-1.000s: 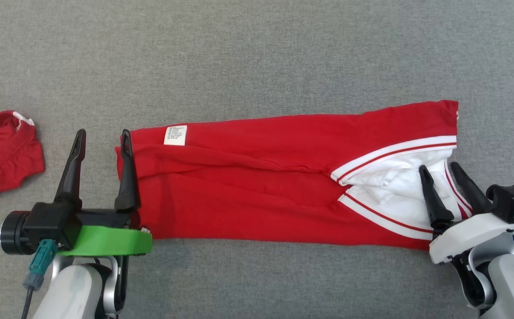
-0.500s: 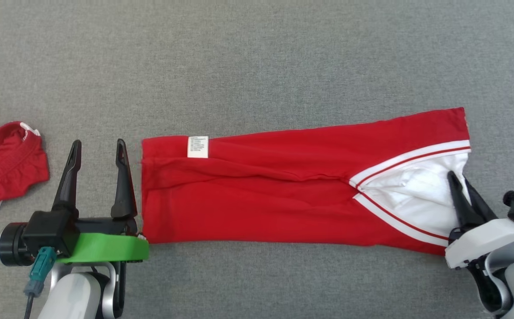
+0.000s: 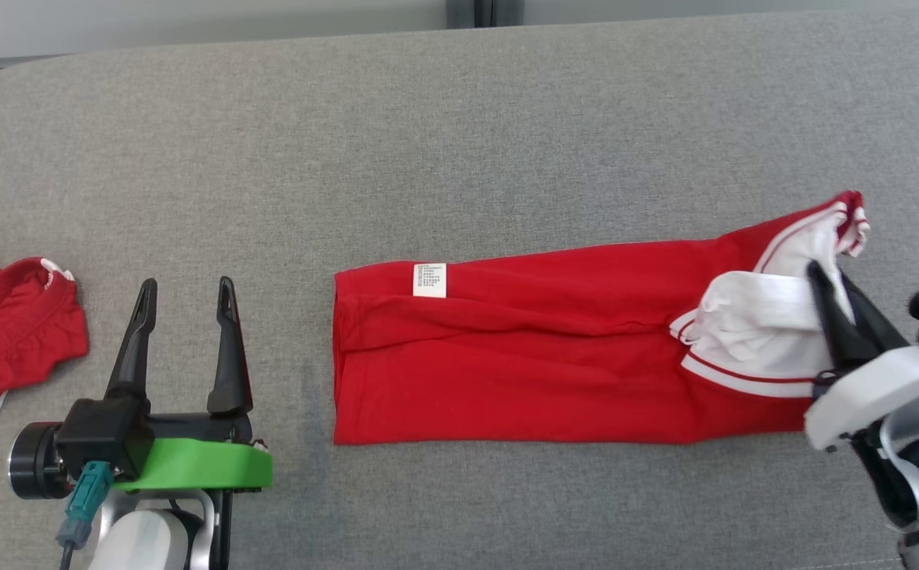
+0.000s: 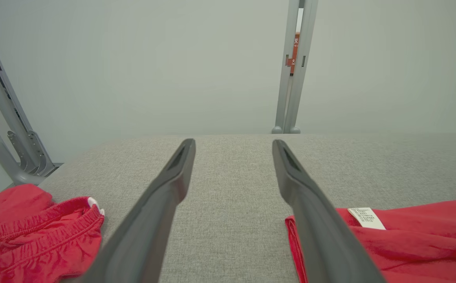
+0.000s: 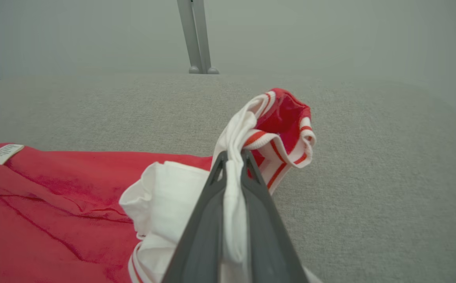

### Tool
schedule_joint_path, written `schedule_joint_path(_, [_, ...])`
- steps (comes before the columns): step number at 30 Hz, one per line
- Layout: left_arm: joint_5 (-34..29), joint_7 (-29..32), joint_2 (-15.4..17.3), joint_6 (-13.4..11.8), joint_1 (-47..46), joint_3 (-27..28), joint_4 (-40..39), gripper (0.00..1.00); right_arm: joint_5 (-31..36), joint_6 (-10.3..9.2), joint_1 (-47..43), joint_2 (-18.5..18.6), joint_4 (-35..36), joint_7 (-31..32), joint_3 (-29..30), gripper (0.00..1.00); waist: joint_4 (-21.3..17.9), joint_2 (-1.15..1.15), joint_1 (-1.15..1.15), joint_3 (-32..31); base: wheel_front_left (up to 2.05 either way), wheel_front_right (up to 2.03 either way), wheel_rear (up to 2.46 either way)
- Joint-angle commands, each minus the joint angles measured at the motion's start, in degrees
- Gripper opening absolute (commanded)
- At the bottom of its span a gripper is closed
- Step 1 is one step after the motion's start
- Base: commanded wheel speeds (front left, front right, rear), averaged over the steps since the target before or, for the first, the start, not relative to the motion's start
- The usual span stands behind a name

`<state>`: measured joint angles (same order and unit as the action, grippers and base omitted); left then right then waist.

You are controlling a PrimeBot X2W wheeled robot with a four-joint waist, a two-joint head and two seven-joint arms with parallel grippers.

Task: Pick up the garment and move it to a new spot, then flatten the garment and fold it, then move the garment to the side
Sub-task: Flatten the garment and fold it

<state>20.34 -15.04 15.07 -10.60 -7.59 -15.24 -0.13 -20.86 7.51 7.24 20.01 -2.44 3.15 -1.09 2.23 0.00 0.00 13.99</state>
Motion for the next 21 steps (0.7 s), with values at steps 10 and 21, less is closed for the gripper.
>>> schedule_joint_path(10, [-0.5,-0.1,-0.5,0.5,-1.2,-1.2,0.2,1.00,-0.4,-0.02,9.2,-11.5,5.5,7.4,-16.8,0.00,1.3,0.00,0.00,-0.4,0.00,0.00,0.00])
schedule_joint_path(21, [-0.5,-0.2,-2.7,2.0,-3.7,-2.5,2.2,1.00,-6.1,-0.02,16.3,-17.0,-11.2,-0.4,-30.2,0.00,5.5,0.00,0.00,1.8,0.00,0.00,0.00])
